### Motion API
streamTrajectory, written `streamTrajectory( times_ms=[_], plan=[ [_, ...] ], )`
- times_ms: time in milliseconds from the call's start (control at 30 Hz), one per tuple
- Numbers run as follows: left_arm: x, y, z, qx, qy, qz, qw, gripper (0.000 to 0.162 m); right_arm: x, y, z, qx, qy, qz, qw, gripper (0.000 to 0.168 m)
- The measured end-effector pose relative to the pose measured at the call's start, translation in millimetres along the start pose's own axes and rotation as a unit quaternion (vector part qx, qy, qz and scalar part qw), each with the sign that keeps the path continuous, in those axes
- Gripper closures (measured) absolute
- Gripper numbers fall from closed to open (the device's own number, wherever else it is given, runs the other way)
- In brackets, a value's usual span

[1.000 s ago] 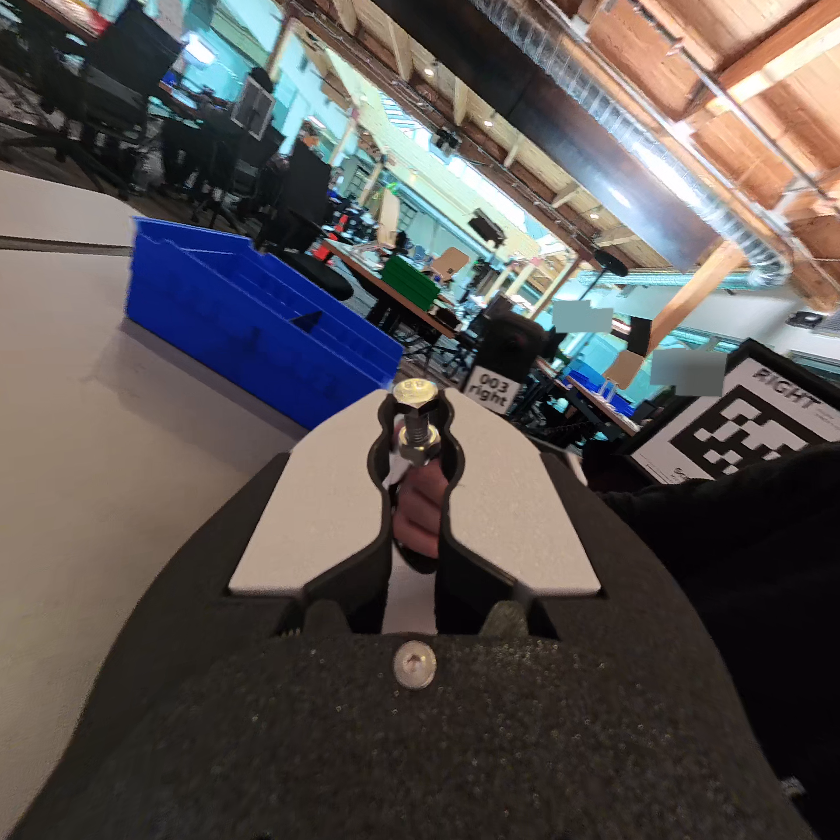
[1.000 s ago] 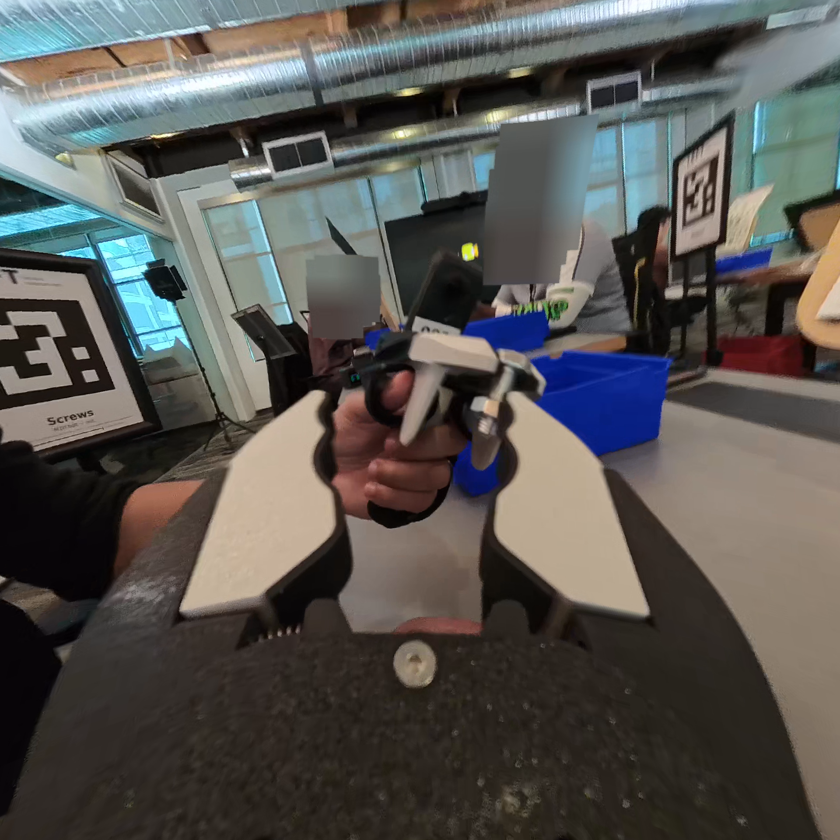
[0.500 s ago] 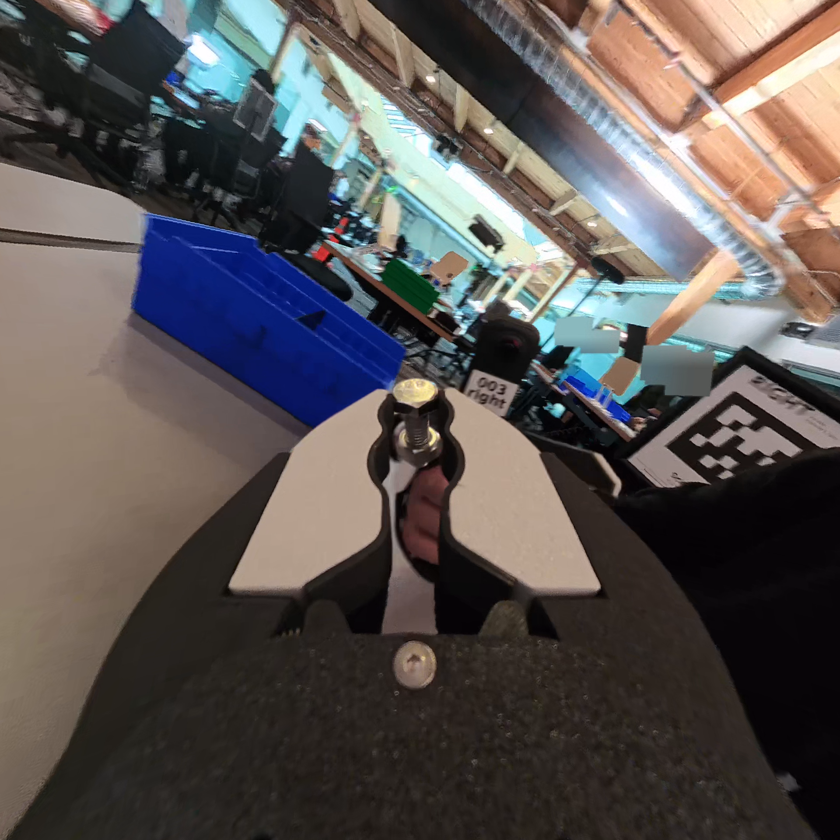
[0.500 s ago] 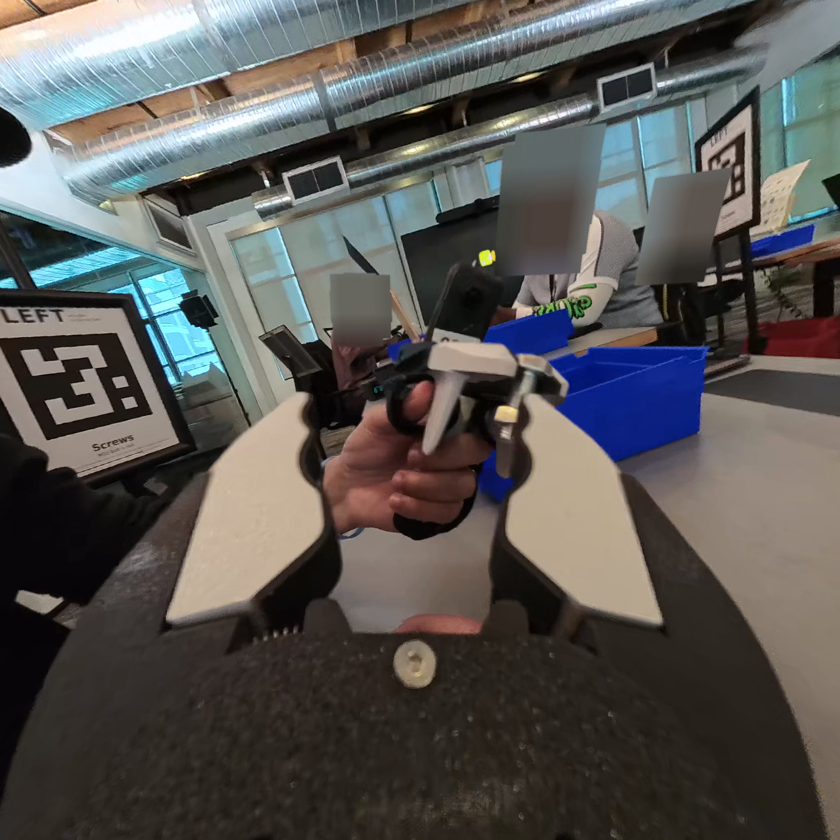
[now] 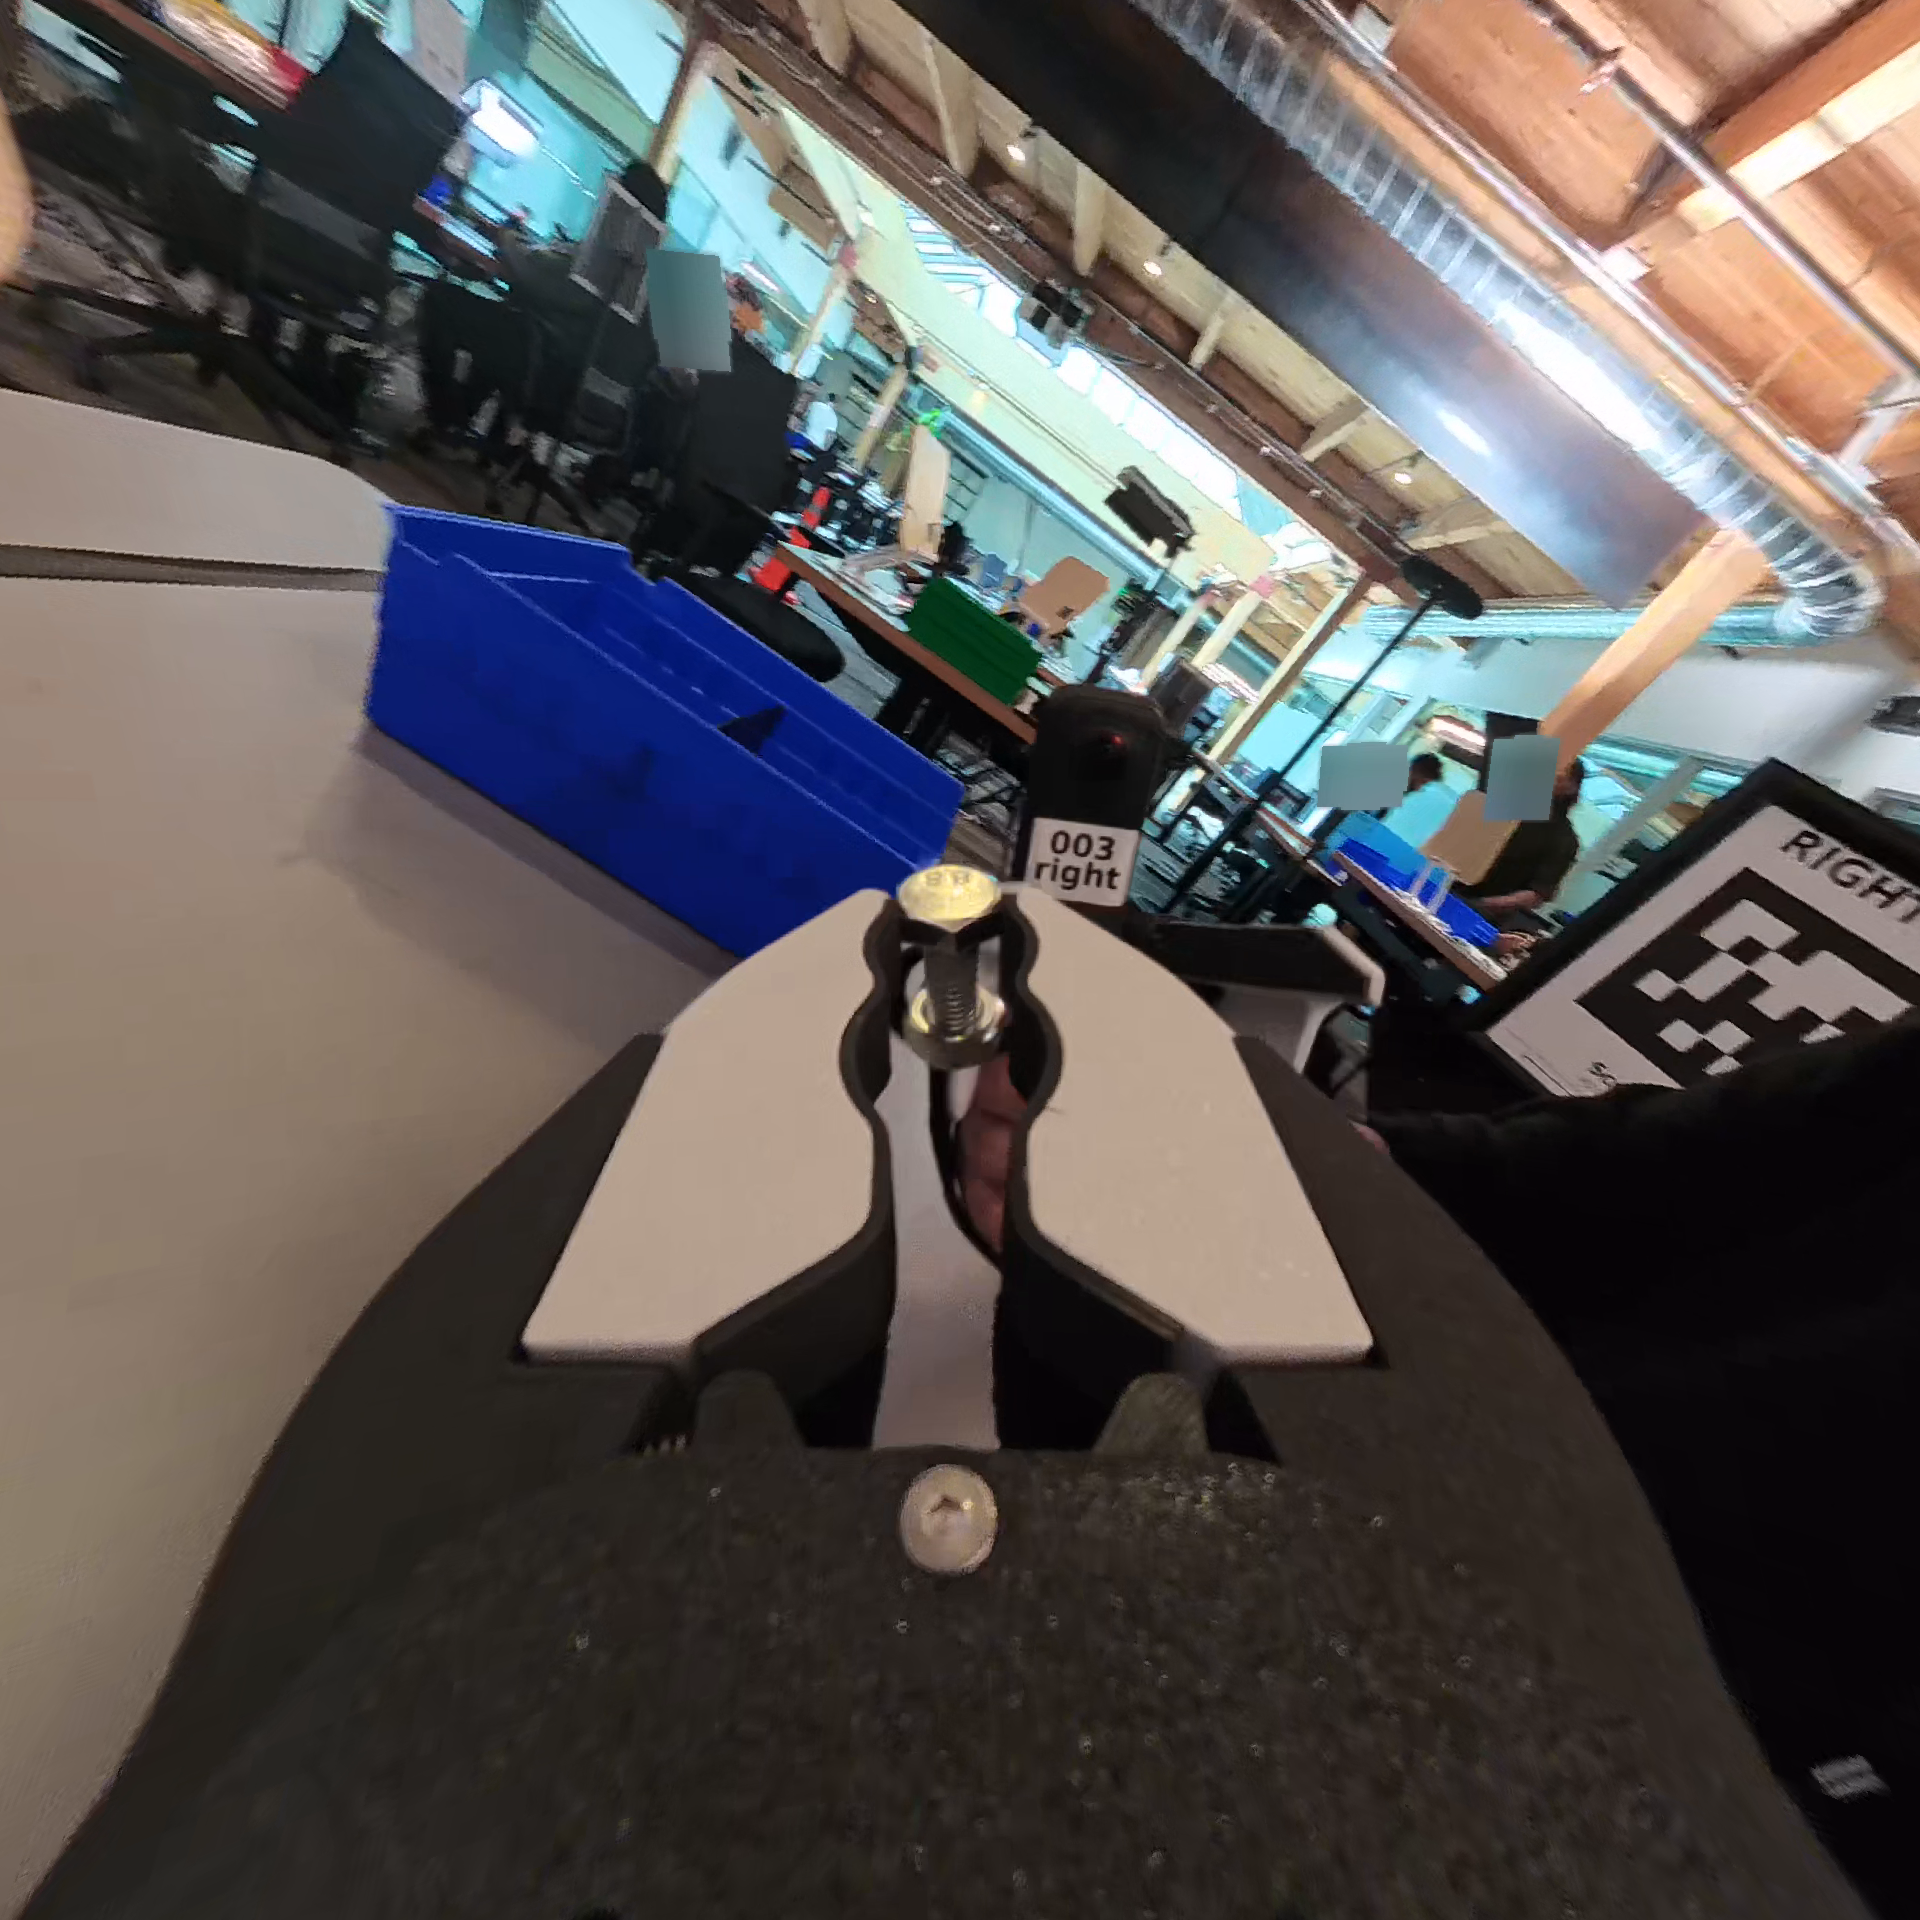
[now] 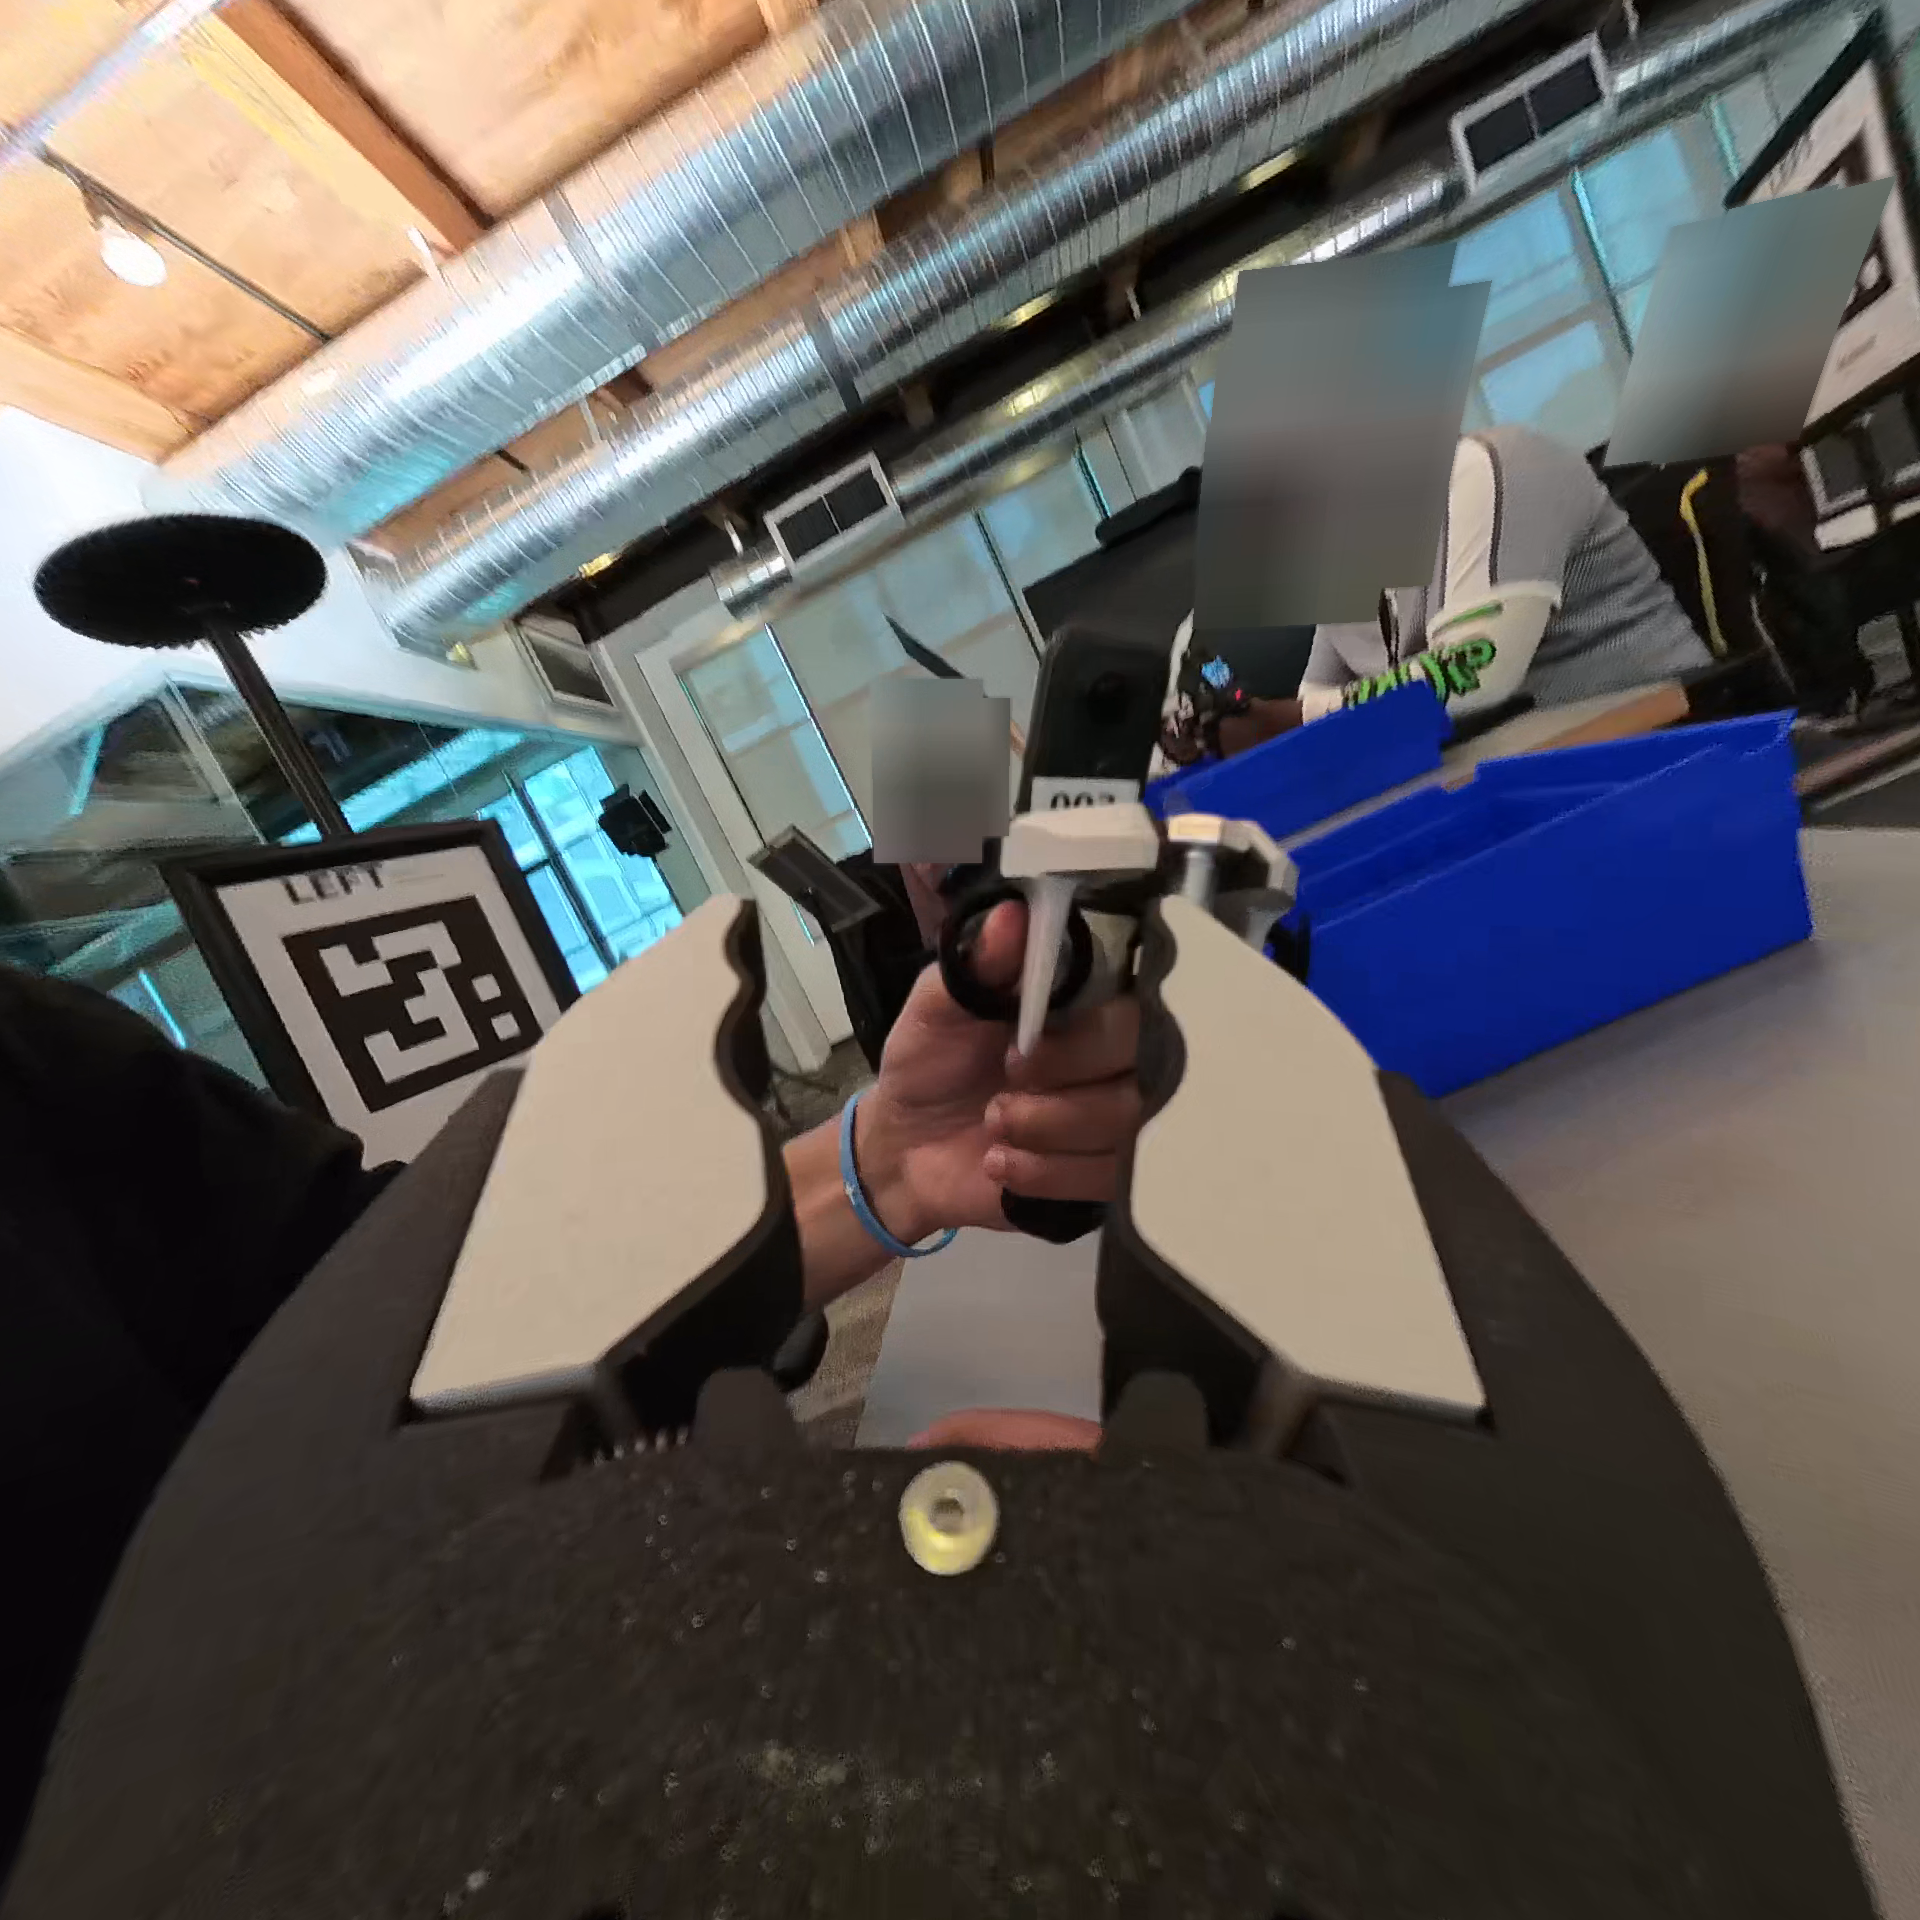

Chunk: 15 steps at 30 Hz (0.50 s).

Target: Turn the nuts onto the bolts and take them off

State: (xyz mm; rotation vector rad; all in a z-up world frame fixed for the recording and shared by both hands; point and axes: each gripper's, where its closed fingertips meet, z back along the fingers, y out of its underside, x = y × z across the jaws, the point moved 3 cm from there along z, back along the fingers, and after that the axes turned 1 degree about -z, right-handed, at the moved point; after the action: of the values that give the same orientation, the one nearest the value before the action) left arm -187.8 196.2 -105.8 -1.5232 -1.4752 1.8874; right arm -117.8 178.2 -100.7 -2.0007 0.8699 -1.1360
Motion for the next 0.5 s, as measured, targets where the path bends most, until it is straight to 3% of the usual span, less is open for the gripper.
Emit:
streamTrajectory(
  times_ms=[67,200,333,400,467,500],
  plan=[
    [-0.6,-6.0,6.8,-0.015,0.014,0.010,1.000,0.145,-11.0,-5.8,7.0,-0.019,0.032,-0.010,0.999,0.090],
    [-13.0,-5.8,-0.1,-0.013,0.041,0.001,0.999,0.145,-18.5,13.0,-5.2,0.024,0.042,-0.045,0.998,0.076],
    [-11.1,3.2,-10.1,0.005,0.035,0.001,0.999,0.145,-2.1,16.4,-16.5,0.024,-0.010,-0.053,0.998,0.078],
    [-3.8,0.2,-3.4,-0.010,0.032,0.014,0.999,0.145,-2.6,9.9,-11.9,0.016,0.001,-0.031,0.999,0.075],
    [9.7,-2.9,6.2,-0.020,-0.002,0.017,1.000,0.145,-5.9,-2.0,-1.7,-0.011,0.009,-0.018,1.000,0.087],
    [13.3,-4.7,10.6,-0.026,-0.003,0.023,0.999,0.145,-11.2,-6.7,2.6,-0.024,0.026,-0.020,0.999,0.082]
  ],
)
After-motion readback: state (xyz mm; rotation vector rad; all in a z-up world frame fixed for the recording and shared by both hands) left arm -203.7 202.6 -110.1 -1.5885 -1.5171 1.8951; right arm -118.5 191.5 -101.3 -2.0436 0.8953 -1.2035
